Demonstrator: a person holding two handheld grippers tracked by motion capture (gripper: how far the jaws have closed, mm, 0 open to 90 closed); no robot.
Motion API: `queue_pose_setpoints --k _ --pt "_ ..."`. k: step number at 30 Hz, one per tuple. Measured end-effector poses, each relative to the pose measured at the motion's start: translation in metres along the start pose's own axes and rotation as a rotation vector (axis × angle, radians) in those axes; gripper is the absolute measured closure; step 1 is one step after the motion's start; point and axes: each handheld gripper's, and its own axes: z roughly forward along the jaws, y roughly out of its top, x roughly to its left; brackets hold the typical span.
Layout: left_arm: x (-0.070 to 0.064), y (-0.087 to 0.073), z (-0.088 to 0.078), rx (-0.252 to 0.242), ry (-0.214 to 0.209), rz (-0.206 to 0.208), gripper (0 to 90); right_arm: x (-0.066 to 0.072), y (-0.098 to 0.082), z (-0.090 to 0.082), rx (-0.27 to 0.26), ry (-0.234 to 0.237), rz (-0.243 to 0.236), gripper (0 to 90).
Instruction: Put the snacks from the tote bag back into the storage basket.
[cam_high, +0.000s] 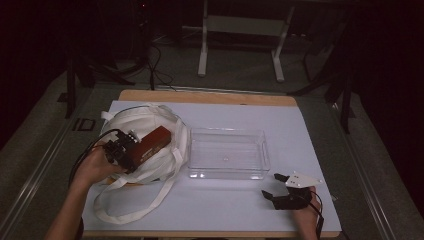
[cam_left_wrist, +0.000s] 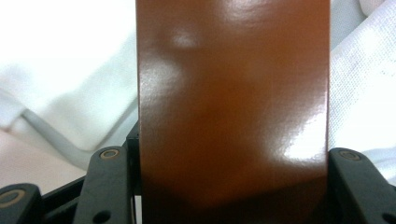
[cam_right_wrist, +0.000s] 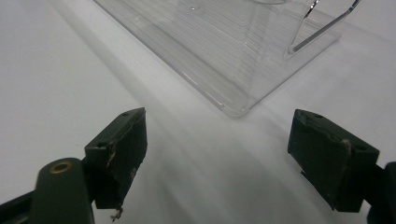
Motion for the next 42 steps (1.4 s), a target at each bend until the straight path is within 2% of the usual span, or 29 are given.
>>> queue_pose_setpoints --k 8,14,21,25,30,35,37,40,42 --pt "-0.002 -0.003 -0.009 -0.029 0.02 0.022 43.5 0.0 0.0 0.0 0.0 -0.001 0.0 19.7" --pt "0.001 -0.008 -0.02 -0.057 0.017 0.005 43.5 0.0 0.0 0.0 -0.001 -0.001 -0.001 19.7" --pt "0.001 -0.013 -0.027 -0.084 0.014 0.005 43.5 0.0 0.0 0.0 0.001 -0.001 0.0 19.7" --pt "0.001 -0.014 -0.03 -0.096 0.033 0.012 43.4 0.0 0.0 0.0 0.0 -0.002 -0.001 19.7" --pt "-0.001 -0.016 -0.038 -0.123 0.027 0.025 43.4 0.0 0.0 0.0 0.001 -0.001 -0.001 19.7" --pt "-0.003 -0.019 -0.047 -0.152 0.02 0.067 43.4 0.0 0.0 0.0 0.002 -0.002 -0.001 19.7" --pt "-0.004 -0.019 -0.05 -0.172 0.012 0.064 43.5 0.0 0.0 0.0 0.001 -0.002 -0.003 19.7" --pt "-0.004 -0.02 -0.054 -0.193 0.016 0.077 43.4 0.0 0.0 0.0 0.002 -0.003 -0.001 19.7" --pt "-0.004 -0.02 -0.055 -0.225 0.039 0.093 43.4 0.0 0.0 0.0 0.002 -0.002 -0.001 19.7"
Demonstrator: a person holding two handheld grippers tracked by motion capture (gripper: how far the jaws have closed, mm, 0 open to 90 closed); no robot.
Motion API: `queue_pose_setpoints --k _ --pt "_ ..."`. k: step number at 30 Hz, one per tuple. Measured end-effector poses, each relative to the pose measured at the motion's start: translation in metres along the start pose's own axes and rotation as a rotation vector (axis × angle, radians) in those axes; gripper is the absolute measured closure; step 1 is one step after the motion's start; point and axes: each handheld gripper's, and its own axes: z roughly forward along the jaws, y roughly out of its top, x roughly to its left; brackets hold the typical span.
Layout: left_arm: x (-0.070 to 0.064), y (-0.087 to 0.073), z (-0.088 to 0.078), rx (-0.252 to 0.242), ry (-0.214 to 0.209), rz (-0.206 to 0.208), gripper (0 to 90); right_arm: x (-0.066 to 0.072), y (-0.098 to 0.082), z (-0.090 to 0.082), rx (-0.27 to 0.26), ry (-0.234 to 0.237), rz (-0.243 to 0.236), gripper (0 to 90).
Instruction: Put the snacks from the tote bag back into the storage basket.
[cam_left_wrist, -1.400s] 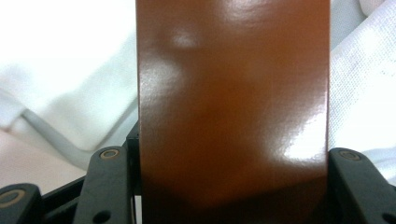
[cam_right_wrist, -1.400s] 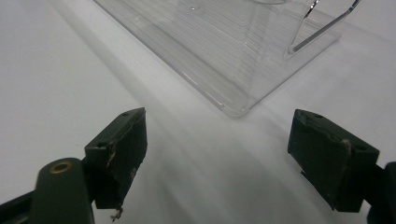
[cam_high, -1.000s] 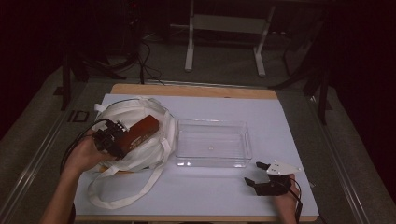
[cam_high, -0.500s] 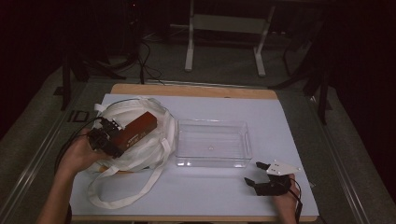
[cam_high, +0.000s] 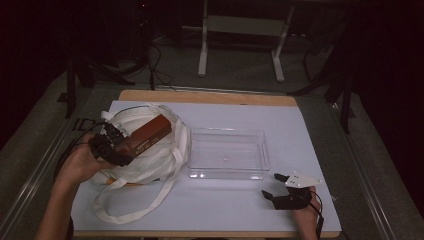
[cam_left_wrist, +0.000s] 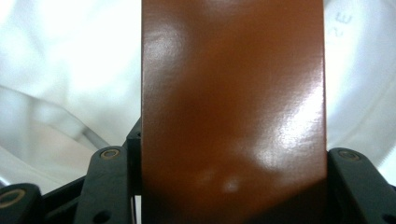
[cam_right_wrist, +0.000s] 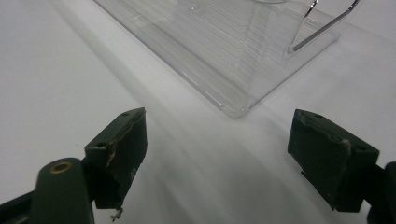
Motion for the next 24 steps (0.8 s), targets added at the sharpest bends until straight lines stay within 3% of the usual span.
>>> queue_pose_setpoints --k 5,9,11,13,24 --pt "0.001 0.0 -0.001 -0.06 -0.015 0.038 43.4 0.0 0.0 0.0 0.001 -0.001 0.0 19.7" --pt "0.0 0.001 -0.001 -0.079 -0.014 0.058 43.4 0.0 0.0 0.0 0.001 -0.001 -0.001 19.7" --pt "-0.002 0.001 -0.002 -0.097 0.035 0.085 43.4 0.0 0.0 0.0 0.0 -0.001 0.0 19.7" --pt "-0.004 0.001 -0.004 -0.119 0.048 0.095 43.5 0.0 0.0 0.0 0.0 0.0 0.0 19.7" --pt "-0.009 0.004 -0.005 -0.144 0.038 0.151 43.5 0.0 0.0 0.0 0.001 0.0 0.0 19.6"
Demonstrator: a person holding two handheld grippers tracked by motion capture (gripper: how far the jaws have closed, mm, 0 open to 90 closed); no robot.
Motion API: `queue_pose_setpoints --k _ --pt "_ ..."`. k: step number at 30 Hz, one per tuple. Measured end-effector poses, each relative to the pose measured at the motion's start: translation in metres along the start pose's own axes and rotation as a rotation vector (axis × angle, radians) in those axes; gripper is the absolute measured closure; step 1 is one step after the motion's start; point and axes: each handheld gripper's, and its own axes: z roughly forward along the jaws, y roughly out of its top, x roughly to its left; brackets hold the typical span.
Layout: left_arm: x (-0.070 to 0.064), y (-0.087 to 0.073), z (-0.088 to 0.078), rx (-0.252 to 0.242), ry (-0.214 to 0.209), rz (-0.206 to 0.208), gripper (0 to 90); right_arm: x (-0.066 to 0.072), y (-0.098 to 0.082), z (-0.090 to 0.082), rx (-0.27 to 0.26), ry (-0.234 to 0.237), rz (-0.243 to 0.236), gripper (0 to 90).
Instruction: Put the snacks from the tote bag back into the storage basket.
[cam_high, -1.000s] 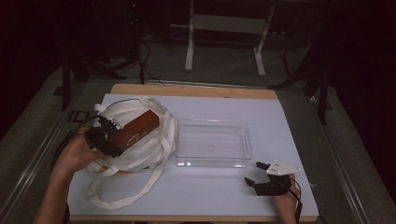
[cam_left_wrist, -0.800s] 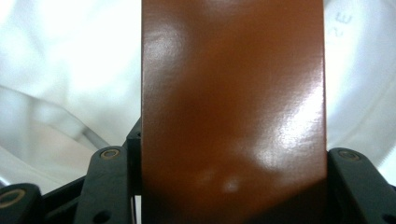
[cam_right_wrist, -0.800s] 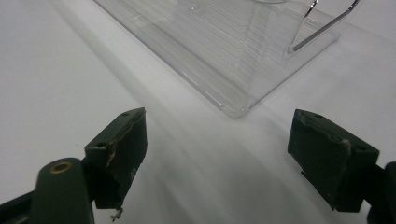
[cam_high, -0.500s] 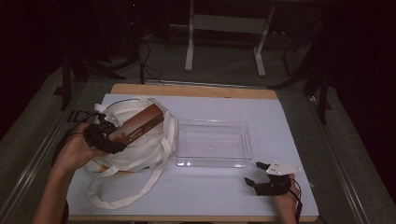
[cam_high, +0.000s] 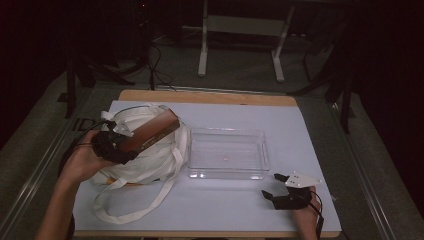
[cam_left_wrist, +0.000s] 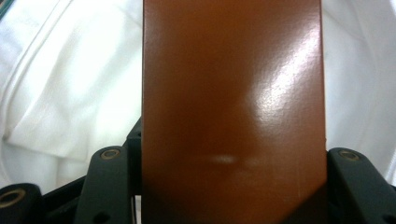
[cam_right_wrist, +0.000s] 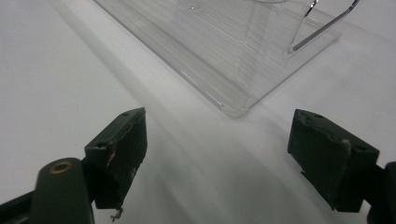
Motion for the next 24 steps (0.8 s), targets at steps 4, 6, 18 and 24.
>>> queue_pose_setpoints --k 4,6,18,24 --pt "-0.001 0.003 0.001 -0.006 -0.019 0.013 43.5 0.0 0.0 0.0 0.0 -0.001 -0.003 19.7" --pt "-0.003 0.004 0.001 -0.012 -0.026 0.026 43.5 0.0 0.0 0.0 0.0 -0.001 -0.003 19.7" --pt "-0.004 0.011 -0.004 -0.033 -0.03 0.078 43.5 0.0 0.0 0.0 0.0 -0.001 -0.002 19.7" --pt "-0.006 0.015 -0.005 -0.045 -0.048 0.122 43.5 0.0 0.0 0.0 0.0 -0.001 -0.004 19.7"
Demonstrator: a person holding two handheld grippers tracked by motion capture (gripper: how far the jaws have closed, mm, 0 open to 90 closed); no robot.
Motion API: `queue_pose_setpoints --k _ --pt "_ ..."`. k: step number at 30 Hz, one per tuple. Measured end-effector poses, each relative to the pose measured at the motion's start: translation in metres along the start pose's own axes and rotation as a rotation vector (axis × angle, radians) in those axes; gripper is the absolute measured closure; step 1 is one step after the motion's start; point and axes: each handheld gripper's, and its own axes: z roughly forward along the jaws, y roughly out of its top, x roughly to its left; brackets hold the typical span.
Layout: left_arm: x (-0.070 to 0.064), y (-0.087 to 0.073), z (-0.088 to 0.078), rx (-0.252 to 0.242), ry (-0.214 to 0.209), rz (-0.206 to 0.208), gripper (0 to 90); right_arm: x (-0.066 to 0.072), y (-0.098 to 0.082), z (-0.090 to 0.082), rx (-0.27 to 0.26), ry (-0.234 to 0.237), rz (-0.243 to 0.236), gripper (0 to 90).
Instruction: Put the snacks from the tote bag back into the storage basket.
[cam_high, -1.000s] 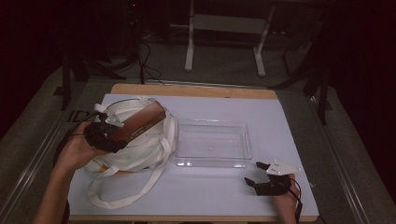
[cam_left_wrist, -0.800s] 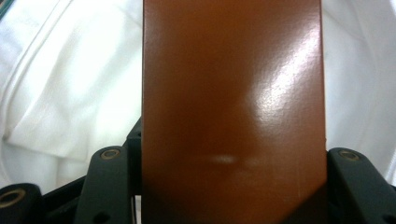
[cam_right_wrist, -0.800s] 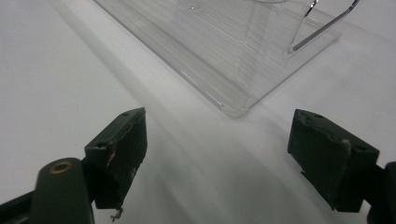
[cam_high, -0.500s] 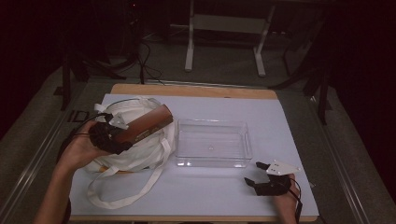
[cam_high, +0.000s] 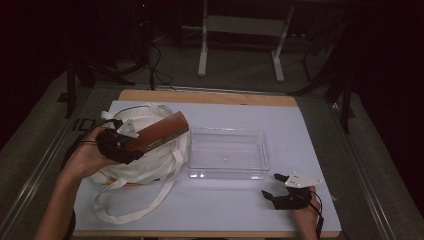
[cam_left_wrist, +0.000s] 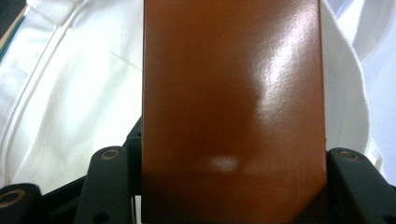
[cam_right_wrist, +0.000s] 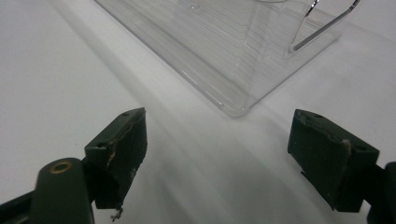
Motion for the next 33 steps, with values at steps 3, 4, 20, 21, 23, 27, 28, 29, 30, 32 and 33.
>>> queue_pose_setpoints --k 3,4,20,21,23,27,28,29,30,32,33 --pt "-0.001 0.004 -0.001 -0.007 0.002 0.011 43.5 0.0 0.0 0.0 0.0 0.0 0.001 19.7" --pt "-0.001 0.005 -0.001 -0.012 0.004 0.017 43.5 0.0 0.0 0.0 0.0 0.0 0.001 19.7" --pt "-0.007 0.026 -0.002 -0.023 -0.036 0.095 43.5 0.0 0.0 0.0 0.0 0.001 0.001 19.7" --pt "-0.007 0.028 -0.002 -0.023 -0.04 0.1 43.4 0.0 0.0 0.0 0.0 0.001 0.001 19.7" --pt "-0.008 0.03 -0.002 -0.015 -0.039 0.109 43.4 0.0 0.0 0.0 0.0 0.002 0.001 19.7" --pt "-0.009 0.034 -0.002 -0.018 -0.048 0.122 43.4 0.0 0.0 0.0 -0.001 0.002 0.002 19.7" --pt "-0.009 0.035 -0.002 -0.017 -0.054 0.125 43.4 0.0 0.0 0.0 -0.001 0.002 0.002 19.7" --pt "-0.009 0.036 -0.002 -0.016 -0.055 0.13 43.4 0.0 0.0 0.0 0.0 0.003 0.003 19.7" --pt "-0.01 0.037 -0.001 -0.016 -0.058 0.133 43.4 0.0 0.0 0.0 0.0 0.003 0.003 19.7" --pt "-0.01 0.039 -0.001 -0.014 -0.062 0.139 43.4 0.0 0.0 0.0 0.001 0.003 0.003 19.7" --pt "-0.01 0.04 0.0 -0.011 -0.063 0.143 43.4 0.0 0.0 0.0 0.001 0.003 0.003 19.7"
